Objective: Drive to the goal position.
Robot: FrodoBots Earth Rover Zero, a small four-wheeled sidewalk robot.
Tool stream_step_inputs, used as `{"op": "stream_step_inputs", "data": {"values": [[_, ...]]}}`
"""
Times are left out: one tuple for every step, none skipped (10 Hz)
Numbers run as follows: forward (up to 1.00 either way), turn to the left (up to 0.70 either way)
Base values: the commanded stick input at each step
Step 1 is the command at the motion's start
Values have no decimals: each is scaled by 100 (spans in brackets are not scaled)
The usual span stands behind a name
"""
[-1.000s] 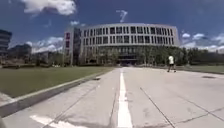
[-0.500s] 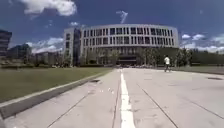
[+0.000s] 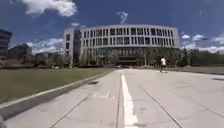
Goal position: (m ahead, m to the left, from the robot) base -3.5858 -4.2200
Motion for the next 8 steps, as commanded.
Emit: {"op": "stream_step_inputs", "data": {"values": [[70,11],[70,15],[70,5],[70,5],[70,0],[70,0],[70,0],[70,0]]}}
